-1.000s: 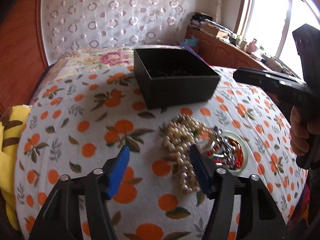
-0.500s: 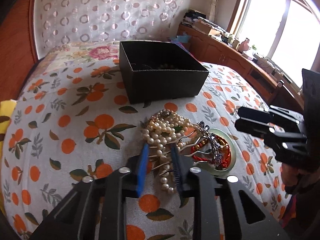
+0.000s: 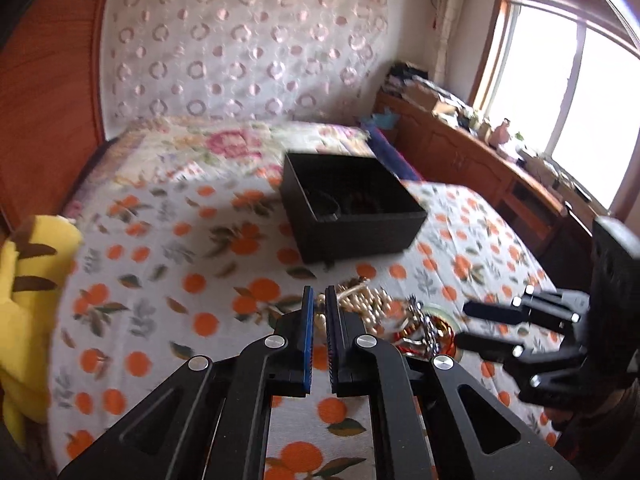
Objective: Organize jewelry
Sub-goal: 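Grasp the pearl necklace strands with both tools, then lift the pearl necklace with both tools and carry it over the box, then lower the pearls into the black box and open both tools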
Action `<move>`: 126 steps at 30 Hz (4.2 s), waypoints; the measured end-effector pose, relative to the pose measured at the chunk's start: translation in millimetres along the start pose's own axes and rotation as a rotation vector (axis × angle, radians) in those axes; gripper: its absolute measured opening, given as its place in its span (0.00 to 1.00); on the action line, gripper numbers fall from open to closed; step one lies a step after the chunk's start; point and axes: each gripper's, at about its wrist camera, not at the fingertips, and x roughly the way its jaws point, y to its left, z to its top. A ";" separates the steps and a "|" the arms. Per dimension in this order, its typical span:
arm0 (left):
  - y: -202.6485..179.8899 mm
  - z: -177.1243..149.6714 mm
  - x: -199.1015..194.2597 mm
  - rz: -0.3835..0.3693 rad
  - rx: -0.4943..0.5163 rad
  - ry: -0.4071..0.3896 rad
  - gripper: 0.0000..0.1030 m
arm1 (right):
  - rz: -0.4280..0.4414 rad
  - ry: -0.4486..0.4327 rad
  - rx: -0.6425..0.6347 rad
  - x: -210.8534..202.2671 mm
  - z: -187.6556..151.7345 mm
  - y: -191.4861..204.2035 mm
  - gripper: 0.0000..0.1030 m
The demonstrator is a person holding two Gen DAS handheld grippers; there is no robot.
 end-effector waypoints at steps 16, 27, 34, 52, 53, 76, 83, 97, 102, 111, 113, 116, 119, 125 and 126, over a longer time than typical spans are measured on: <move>25.5 2.2 -56.2 0.102 -0.021 -0.128 0.05 | 0.101 0.100 -0.114 32.2 4.6 51.9 0.36; 34.4 -5.8 -64.7 0.103 -0.040 -0.132 0.05 | 0.044 0.157 -0.192 58.8 9.9 56.6 0.34; 31.8 -9.6 -60.3 0.099 -0.036 -0.119 0.05 | 0.022 0.166 -0.256 57.1 5.6 64.5 0.21; 18.4 22.4 -81.4 0.098 0.002 -0.197 0.05 | 0.026 -0.023 -0.193 -26.1 40.9 38.8 0.08; 16.2 26.3 -82.7 0.097 0.008 -0.205 0.05 | 0.023 -0.032 -0.194 -29.8 44.1 38.1 0.08; -18.5 92.7 -96.6 0.078 0.096 -0.285 0.05 | -0.084 -0.290 -0.217 -131.4 125.3 19.6 0.08; -25.0 107.2 -93.4 0.070 0.109 -0.291 0.05 | -0.111 -0.301 -0.208 -139.6 139.3 7.6 0.08; -32.3 142.0 -59.2 0.053 0.103 -0.272 0.05 | -0.169 -0.327 -0.155 -128.0 171.1 -27.6 0.08; -34.8 155.0 -48.9 0.039 0.099 -0.259 0.05 | -0.185 -0.332 -0.137 -125.7 176.9 -38.2 0.08; -53.8 184.3 -46.6 0.038 0.129 -0.276 0.05 | -0.205 -0.335 -0.122 -125.9 180.1 -52.0 0.08; -55.7 187.2 -44.0 0.040 0.130 -0.274 0.05 | -0.204 -0.341 -0.120 -127.0 182.5 -53.3 0.08; -54.6 189.1 -36.9 0.042 0.124 -0.258 0.05 | -0.198 -0.351 -0.117 -127.4 185.8 -52.6 0.08; -50.7 184.7 -22.8 0.046 0.122 -0.229 0.05 | -0.193 -0.354 -0.115 -126.0 189.0 -53.4 0.08; -35.6 174.8 0.2 0.050 0.100 -0.178 0.05 | -0.174 -0.360 -0.102 -110.4 196.5 -49.1 0.08; -32.7 173.6 1.2 0.055 0.095 -0.170 0.05 | -0.173 -0.357 -0.098 -108.0 199.1 -50.7 0.08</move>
